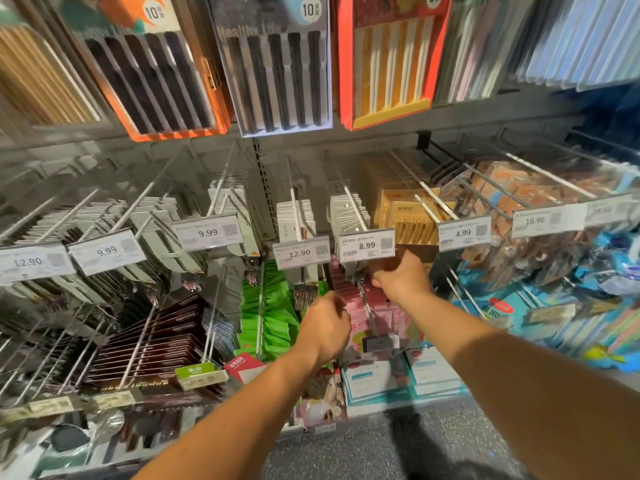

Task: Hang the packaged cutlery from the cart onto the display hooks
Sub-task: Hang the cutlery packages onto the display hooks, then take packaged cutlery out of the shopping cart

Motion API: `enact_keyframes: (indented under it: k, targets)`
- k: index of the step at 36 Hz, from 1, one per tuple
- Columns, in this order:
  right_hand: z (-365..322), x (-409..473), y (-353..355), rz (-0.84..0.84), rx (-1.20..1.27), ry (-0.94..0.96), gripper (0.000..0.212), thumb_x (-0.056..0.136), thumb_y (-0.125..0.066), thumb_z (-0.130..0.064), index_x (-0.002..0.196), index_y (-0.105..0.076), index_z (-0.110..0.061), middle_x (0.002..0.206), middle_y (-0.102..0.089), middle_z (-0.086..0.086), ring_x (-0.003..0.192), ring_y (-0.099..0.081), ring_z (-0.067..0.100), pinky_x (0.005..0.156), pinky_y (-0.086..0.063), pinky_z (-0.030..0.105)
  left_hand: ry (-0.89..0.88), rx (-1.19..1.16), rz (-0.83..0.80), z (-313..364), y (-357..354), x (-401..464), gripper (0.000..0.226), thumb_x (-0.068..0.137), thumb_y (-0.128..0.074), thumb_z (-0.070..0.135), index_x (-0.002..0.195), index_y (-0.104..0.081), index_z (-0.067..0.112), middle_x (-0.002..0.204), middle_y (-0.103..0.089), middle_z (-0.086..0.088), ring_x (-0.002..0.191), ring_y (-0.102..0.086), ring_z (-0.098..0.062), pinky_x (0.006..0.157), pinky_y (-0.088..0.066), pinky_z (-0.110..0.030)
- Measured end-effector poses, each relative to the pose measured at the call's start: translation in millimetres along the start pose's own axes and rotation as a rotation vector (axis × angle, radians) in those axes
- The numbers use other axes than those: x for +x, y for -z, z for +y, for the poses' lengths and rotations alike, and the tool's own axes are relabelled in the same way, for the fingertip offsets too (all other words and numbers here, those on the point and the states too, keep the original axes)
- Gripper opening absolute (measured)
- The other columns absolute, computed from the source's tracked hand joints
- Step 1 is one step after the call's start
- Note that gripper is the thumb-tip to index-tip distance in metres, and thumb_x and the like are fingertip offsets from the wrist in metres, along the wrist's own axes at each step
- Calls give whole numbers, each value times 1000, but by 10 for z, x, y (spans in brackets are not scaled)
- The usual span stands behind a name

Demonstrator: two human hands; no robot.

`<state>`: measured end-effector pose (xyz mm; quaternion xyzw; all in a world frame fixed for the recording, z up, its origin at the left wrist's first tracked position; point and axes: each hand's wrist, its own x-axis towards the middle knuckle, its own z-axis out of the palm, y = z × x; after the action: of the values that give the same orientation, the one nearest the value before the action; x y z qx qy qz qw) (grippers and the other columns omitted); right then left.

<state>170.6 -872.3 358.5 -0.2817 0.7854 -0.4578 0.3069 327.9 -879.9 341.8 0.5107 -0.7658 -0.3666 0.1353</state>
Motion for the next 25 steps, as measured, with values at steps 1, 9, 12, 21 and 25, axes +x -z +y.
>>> enact_keyframes:
  k: [1,9,12,21,25]
  targets:
    - [77,-15,25,-17,17,-21,23,80,-73,-7,89,-58,-22,91,-69,3,88,-70,26,87,-57,42,-9,2,-15,21,-20,-27,23,96,-50,14,117,-61,11,120,-66,-8,106,-60,-22,92,-48,-30]
    - [417,-406,496,-83,38,-63,14,89,-65,-2,79,-65,-12,76,-68,10,58,-66,15,50,-52,25,-120,36,-120,322,-334,-262,16,97,-50,18,105,-62,10,110,-68,-10,100,-62,-25,85,-47,-27]
    - [550,-563,771,-77,64,-78,21,89,-64,0,72,-65,-12,71,-68,13,53,-63,17,52,-50,27,-171,41,-159,552,-479,-409,19,99,-48,17,107,-62,8,108,-68,-11,103,-61,-27,78,-40,-26]
    - [996,-1410,2011,0,121,-86,21,95,-60,-4,75,-59,-9,67,-60,11,44,-53,9,42,-41,19,-328,-21,-226,1357,-1221,-990,19,100,-47,23,90,-60,14,98,-71,-19,95,-66,-36,81,-52,-42]
    - [1360,-1958,2661,87,183,-115,24,98,-58,-10,74,-52,-11,65,-54,9,36,-49,4,39,-37,15,-394,-82,-305,1753,-1699,-1464,29,99,-47,27,91,-64,4,96,-70,-24,91,-68,-37,82,-52,-47]
